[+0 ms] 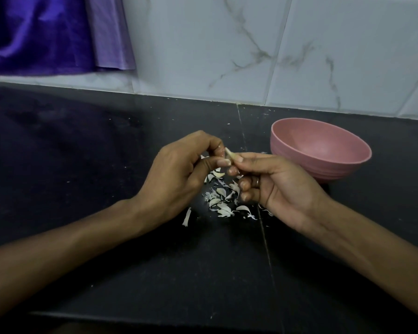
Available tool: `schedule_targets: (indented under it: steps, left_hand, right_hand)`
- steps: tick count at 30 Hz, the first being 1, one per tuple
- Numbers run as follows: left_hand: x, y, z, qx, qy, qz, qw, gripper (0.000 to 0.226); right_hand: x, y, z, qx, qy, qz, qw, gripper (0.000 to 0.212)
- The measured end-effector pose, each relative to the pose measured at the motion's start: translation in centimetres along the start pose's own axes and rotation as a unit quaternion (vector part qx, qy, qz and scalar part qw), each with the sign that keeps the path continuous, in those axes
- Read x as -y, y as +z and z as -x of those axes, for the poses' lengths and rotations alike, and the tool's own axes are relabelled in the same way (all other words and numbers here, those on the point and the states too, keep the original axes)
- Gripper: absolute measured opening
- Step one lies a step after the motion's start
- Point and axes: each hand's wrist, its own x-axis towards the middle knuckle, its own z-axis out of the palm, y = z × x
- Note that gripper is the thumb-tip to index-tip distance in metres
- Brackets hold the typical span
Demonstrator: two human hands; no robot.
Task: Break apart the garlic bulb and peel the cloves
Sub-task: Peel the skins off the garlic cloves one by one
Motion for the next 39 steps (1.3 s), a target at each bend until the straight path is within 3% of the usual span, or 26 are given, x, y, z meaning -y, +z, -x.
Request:
schedule_targets:
  steps: [3,11,21,26,32,39]
  left_hand:
    - [-0.2,0.17,0.23,0.011,0.017,-0.014,1.0,0.005]
    - [-0.14,-0.09,0.02,-0.021,-0.053,0.031,0.998,0.016]
    - [0.41,-0.04,-0.07,-0.039,-0.048,0.021,0.998,0.016]
    - [0.47,0.0,-0.12,-0.017,-0.03,0.03,0.999,0.025]
    - [0.59,-0.2,-0.23,0.004,-0.014,0.012,1.0,0.011]
    - [0.64,-0.13,-0.18,0.014,-0.04,0.014,0.999,0.01]
  right_hand:
    - [0.48,-0.32,-0.12,-0.024,-0.012,-0.013,1.0,0.023]
    - [0.67,-0.5,-0.04,-0.046,-0.058,0.05,0.996,0.015]
    - [1.04,-0.69,0.26,-0.079,-0.115,0.125,0.982,0.012]
    - [0.87,-0.62,0.26,-0.05,-0.101,0.168,0.979,0.01]
    - [0.81,-0.72,0.25,-0.038,-0.085,0.161,0.983,0.013]
    - [0.89,-0.88,0.22,-0.033,-0.082,0.168,0.982,0.012]
